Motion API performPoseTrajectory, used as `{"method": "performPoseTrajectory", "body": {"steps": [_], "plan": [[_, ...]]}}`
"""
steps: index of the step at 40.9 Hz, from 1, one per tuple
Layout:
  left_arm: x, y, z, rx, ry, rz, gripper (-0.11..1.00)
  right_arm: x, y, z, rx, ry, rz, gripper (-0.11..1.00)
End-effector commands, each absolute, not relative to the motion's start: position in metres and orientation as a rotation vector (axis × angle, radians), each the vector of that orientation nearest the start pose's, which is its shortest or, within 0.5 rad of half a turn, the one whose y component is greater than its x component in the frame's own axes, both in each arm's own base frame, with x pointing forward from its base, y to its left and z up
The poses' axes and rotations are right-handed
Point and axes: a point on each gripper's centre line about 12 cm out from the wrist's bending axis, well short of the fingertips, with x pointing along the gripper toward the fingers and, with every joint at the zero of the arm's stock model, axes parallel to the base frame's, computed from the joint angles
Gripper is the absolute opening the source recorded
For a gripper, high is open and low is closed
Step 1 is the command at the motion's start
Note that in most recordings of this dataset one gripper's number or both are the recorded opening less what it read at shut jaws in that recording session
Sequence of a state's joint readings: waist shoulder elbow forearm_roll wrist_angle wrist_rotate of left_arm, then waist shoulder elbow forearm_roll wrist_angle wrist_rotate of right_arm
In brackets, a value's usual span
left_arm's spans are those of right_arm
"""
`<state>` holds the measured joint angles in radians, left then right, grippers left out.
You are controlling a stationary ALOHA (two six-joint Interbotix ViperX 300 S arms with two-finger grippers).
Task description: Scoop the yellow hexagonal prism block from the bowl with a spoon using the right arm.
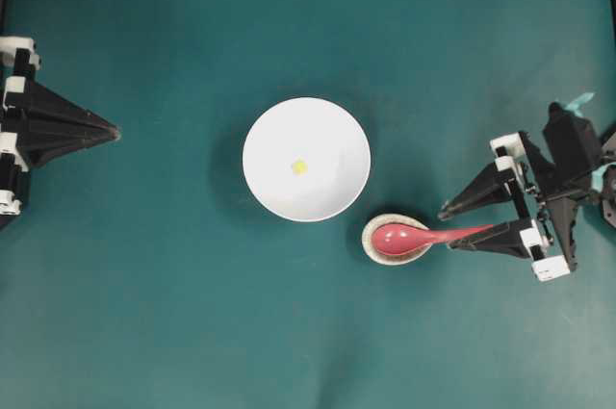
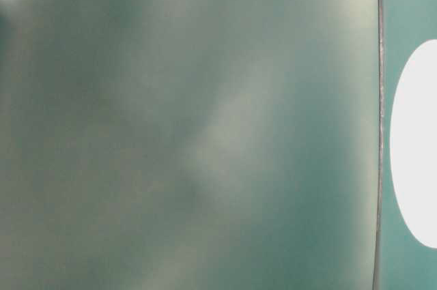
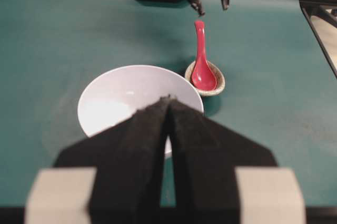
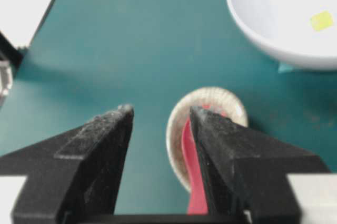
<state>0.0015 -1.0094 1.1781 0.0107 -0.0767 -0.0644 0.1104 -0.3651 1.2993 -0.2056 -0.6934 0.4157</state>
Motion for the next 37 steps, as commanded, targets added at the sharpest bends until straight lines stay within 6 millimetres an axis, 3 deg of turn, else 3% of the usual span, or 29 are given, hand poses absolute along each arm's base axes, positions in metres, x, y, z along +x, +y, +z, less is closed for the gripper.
{"method": "performPoseTrajectory", "body": {"steps": [1, 13, 37], "plan": [[0.194, 0.000, 0.288, -0.051, 0.054, 0.003, -0.01, 0.239, 0.038, 0.163, 0.259, 0.207, 0.190, 0.52], [0.194, 0.000, 0.289, -0.051, 0.049, 0.003, -0.01, 0.235, 0.027, 0.154, 0.260, 0.092, 0.111, 0.52], [0.194, 0.000, 0.290, -0.051, 0.041, 0.003, -0.01, 0.236, 0.046, 0.113, 0.254, 0.078, 0.090, 0.52]]}}
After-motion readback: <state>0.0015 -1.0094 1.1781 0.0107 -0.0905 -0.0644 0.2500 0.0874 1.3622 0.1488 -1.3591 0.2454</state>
